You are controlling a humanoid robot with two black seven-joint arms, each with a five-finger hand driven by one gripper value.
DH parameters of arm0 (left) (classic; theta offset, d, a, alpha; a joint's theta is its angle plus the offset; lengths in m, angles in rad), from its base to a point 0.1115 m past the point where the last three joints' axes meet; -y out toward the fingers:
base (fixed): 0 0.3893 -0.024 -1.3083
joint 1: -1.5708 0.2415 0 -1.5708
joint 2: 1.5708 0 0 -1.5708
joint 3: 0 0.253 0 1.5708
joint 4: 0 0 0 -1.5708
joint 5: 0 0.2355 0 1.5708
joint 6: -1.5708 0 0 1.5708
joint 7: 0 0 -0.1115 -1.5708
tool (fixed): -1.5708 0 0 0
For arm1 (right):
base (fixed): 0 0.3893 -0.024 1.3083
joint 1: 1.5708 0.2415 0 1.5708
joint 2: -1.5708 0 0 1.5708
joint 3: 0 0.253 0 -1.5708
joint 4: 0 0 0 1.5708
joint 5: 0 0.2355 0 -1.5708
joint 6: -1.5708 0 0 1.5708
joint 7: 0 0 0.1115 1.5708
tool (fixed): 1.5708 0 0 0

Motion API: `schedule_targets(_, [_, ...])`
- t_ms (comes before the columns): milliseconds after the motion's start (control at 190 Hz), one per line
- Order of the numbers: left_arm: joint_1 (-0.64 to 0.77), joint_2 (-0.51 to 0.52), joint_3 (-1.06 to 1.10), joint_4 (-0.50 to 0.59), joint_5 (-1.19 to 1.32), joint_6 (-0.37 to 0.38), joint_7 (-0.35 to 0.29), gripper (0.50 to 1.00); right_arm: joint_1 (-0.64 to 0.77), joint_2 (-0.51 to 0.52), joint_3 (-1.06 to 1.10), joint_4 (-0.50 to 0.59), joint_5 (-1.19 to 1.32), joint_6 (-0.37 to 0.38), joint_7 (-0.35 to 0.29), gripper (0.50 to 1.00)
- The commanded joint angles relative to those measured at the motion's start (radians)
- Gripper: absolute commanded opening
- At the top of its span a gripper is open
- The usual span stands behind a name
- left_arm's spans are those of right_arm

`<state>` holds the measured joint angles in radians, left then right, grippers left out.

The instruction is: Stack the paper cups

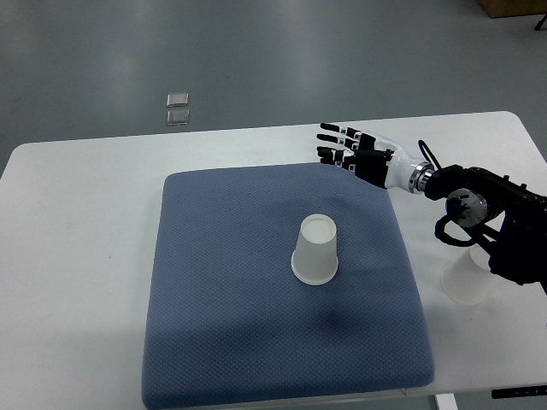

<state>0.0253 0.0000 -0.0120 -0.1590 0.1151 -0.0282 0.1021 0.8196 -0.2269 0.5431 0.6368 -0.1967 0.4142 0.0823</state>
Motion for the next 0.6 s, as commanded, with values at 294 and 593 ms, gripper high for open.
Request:
schedule_targets(294, [-0.002,0.0,-0.003,-0.004,0.0,0.004,-0.001,1.0,0.007,-0.015,-0.002,0.007,0.0,-0.006,0.0,0.926])
schedule_targets(593, [-0.004,0.0,-0.002,-0.001,0.0,0.005,0.001,1.0,0.026,-0.048,0.0,0.003,0.011,-0.029,0.002,0.924])
